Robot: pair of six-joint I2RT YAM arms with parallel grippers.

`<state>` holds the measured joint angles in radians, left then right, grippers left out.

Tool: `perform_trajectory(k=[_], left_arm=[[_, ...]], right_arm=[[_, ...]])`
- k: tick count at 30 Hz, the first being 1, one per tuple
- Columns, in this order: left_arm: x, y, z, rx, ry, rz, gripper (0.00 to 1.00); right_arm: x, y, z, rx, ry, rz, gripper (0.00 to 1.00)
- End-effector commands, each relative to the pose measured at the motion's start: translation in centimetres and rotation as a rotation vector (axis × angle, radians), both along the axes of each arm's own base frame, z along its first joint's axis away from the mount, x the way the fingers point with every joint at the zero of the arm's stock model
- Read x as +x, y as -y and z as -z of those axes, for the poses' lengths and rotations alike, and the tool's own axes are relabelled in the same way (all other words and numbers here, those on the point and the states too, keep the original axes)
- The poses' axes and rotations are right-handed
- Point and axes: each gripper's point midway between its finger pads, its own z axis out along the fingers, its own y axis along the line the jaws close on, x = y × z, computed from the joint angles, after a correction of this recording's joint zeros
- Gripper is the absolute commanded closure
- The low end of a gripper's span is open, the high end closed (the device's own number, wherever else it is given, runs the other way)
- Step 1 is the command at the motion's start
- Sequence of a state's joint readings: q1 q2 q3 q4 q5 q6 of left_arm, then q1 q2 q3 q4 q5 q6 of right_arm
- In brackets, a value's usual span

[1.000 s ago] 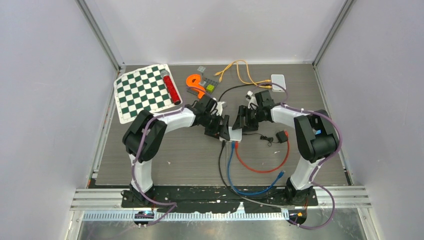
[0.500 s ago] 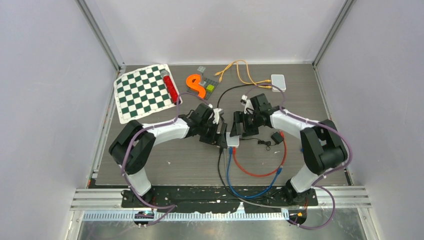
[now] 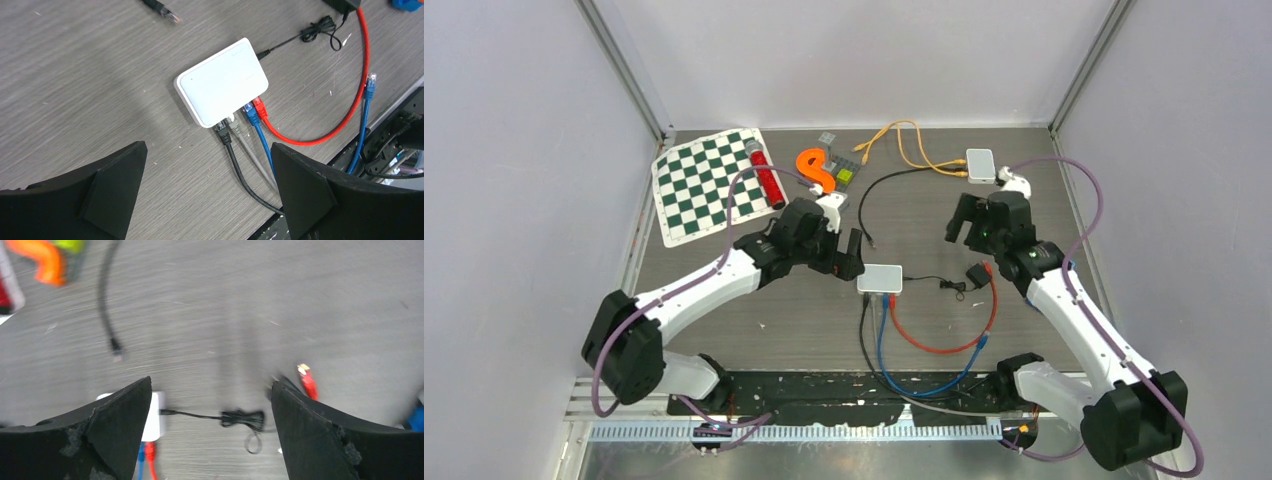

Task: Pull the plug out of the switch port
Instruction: Move the switch port to the center of the board, then pull the power from the switch port.

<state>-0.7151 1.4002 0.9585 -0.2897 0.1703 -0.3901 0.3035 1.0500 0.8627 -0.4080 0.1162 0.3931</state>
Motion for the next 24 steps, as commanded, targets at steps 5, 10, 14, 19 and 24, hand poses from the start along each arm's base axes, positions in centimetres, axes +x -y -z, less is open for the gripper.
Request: perform_trajectory(k=[5, 10, 14, 19, 24], left_arm=[[1.0, -2.2, -2.6, 0.023, 0.140, -0.069, 0.01], [0.9, -1.9, -2.4, 0.024, 0.135, -0.045, 0.00], [1.2, -1.6, -1.5, 0.066, 0.090, -0.037, 0.00], [1.5, -0.8, -1.6, 0.046, 0.071, -0.034, 0.00], [1.4, -0.1, -1.3, 0.044, 0.039, -0.013, 0.00]], right_arm=[[-3.0, 7.8, 7.1, -0.022, -0.208, 0.374, 0.05], [-2.6, 9.1, 7.1, -0.083, -0.221, 0.407, 0.05], [-3.1, 9.3, 8.0, -0.060, -0.266, 0.460, 0.05], [-5.2, 10.1, 10.0, -0.065, -0.309, 0.540, 0.05], [-6.5, 11.1, 10.4, -0.052, -0.283, 0.625, 0.05]])
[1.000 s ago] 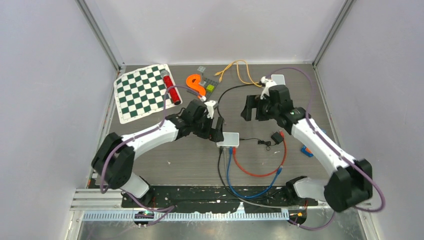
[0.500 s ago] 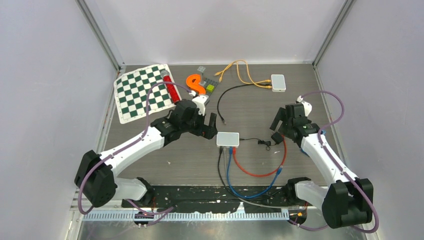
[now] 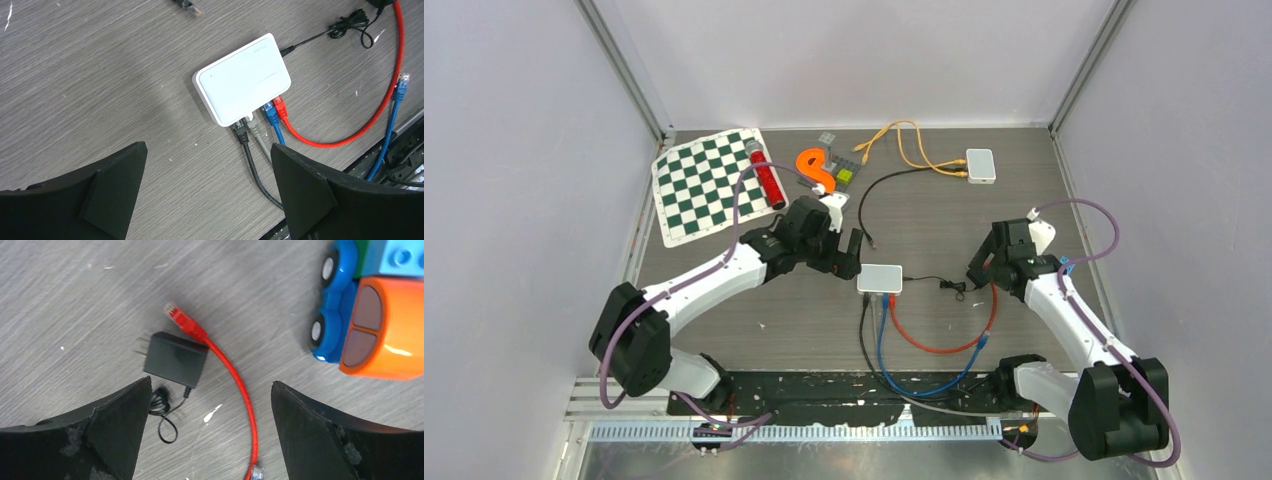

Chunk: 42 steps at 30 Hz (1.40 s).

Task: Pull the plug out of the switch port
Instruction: Pull the power from the switch port.

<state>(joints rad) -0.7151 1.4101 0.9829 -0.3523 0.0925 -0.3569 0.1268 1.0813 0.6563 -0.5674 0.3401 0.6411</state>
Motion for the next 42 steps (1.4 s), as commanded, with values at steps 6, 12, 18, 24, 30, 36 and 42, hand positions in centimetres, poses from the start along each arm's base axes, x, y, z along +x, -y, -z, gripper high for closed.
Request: perform_trajectory(k=[6, 12, 18, 24, 30, 36, 42], left_arm=[[0.8, 2.1, -1.9, -0.059, 0.006, 0.055, 0.00], [0.8, 2.1, -1.5, -0.052, -0.003, 0.052, 0.00], [2.2, 2.3, -0.1, 0.027, 0.013, 0.079, 0.00], [3.2, 5.7, 0.2, 0.086, 0.027, 0.410, 0.00], [2.9, 5.9, 2.8, 0.204, 0.033, 0.544, 0.01], [2.1, 6.5, 3.5, 0.295, 0.058, 0.567, 0.00], [3.3, 6.3, -5.4, 0.166, 0.345, 0.390, 0.00]], right_arm=[[-0.8, 2.5, 0.2, -0.048, 0.017, 0.135, 0.05], [-0.5, 3.4, 0.8, -0.072, -0.013, 0.118, 0.05], [0.5, 2.0, 0.8, -0.039, 0.002, -0.008, 0.04], [1.4, -2.0, -1.2, 0.083, 0.117, -0.256, 0.00], [1.3, -5.2, -1.7, 0.208, 0.151, -0.403, 0.01], [1.6, -7.1, -1.4, 0.306, 0.149, -0.457, 0.04], [2.2, -8.3, -2.9, 0.347, 0.195, -0.509, 0.05]])
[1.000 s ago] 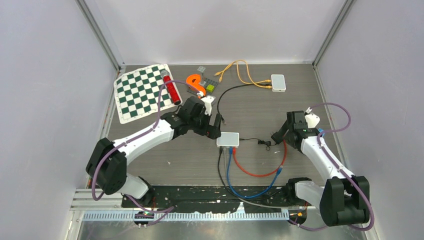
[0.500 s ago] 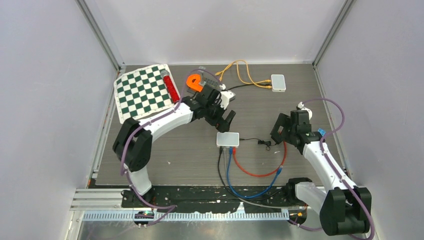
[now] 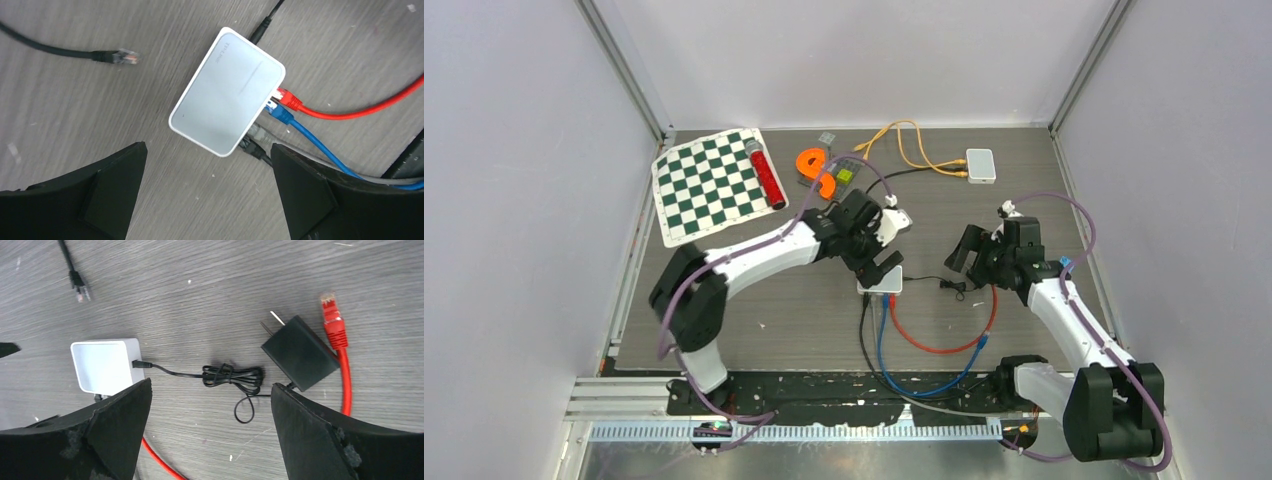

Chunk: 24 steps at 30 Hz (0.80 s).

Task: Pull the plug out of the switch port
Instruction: Pull the power from the switch port.

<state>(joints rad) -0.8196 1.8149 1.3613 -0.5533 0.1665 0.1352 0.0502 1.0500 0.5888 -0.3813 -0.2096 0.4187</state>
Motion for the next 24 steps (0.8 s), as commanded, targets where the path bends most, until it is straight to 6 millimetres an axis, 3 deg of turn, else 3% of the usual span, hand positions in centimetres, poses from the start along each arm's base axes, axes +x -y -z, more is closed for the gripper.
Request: perform_trajectory(k=[1, 4, 6, 9, 11, 14, 16, 22, 24], left_arm=[[2.5, -0.2, -11.4, -0.248, 0.319, -0.136, 0.00], [3.4, -1.6, -15.9, -0.382, 0.492, -0.231, 0.00], [3.6, -2.4, -16.2, -0.408, 0.551, -0.253, 0.00], [3.2, -2.6, -13.2, -0.337, 0.514, -0.215, 0.00], [2.5, -2.0, -10.9, -0.265, 0.425, -0.149, 0.01], [2.0, -0.7, -9.0, -0.215, 0.356, -0.050, 0.08], [2.1, -0.5, -7.5, -0.172, 0.335, -0.011, 0.08], [2.0, -0.8, -4.0, -0.027, 0.303, 0.127, 0.06], [1.9, -0.8, -2.7, 0.011, 0.301, 0.208, 0.01]], right_arm=[[1.2, -1.4, -2.5, 0.059, 0.104, -0.067, 0.05], [1.6, -1.5, -3.7, 0.079, 0.137, -0.048, 0.02], [1.9, -1.5, -4.5, 0.096, 0.167, -0.022, 0.04], [2.1, -1.7, -5.5, 0.164, 0.198, 0.031, 0.05], [1.9, -2.9, -5.8, 0.244, 0.187, 0.017, 0.05], [1.5, -5.2, -5.4, 0.391, 0.192, -0.046, 0.05], [1.4, -5.6, -5.1, 0.431, 0.205, -0.049, 0.05], [0.7, -4.6, -4.1, 0.343, 0.169, -0.043, 0.04], [0.7, -4.4, -3.8, 0.322, 0.159, -0.047, 0.05]])
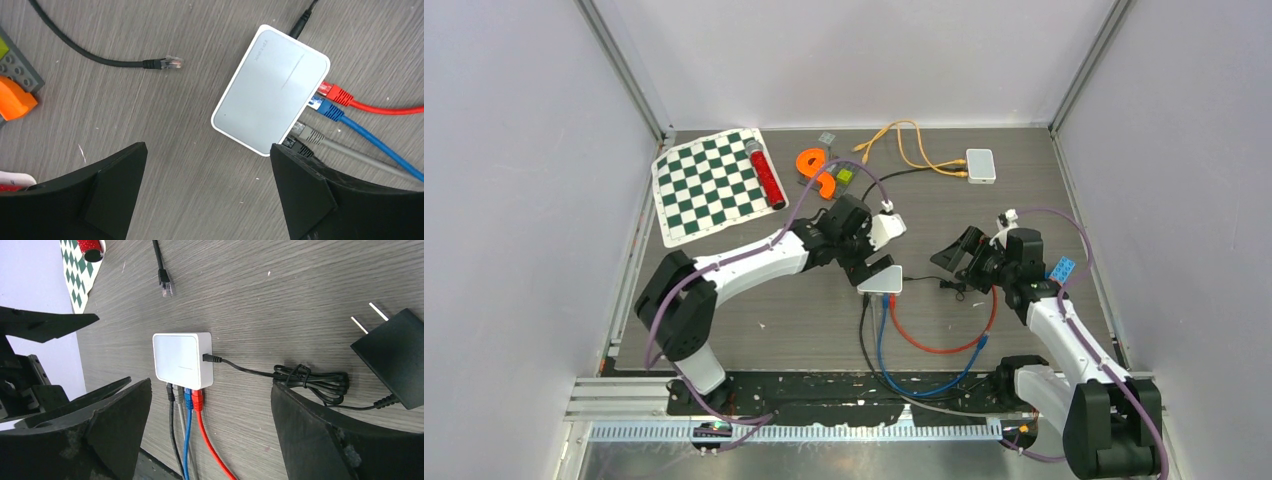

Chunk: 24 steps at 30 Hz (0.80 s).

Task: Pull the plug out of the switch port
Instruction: Pull the power from the switch port.

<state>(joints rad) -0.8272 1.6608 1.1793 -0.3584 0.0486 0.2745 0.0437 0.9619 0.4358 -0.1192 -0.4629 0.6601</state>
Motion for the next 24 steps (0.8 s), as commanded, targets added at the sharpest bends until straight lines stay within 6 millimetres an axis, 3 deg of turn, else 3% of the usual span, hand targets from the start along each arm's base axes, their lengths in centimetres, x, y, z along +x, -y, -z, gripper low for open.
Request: perform_trajectory(k=[1, 13, 24], left_arm=[[0.1, 1.1, -0.1, 0.057, 0.045, 0.194, 0.00], [-1.0, 3.4, 2.7, 0.113, -0.027, 0.375, 0.01], [-2.1, 3.2, 4.9, 0.159, -0.078, 0.413, 0.03]], right_arm=[[0.9, 0.2, -1.8, -0.028, 0.059, -0.013, 0.05], [1.0, -0.2, -0.2, -0.008, -0.023, -0.035, 0.03], [0.8, -0.3, 0.7, -0.009, -0.055, -0.044, 0.01]])
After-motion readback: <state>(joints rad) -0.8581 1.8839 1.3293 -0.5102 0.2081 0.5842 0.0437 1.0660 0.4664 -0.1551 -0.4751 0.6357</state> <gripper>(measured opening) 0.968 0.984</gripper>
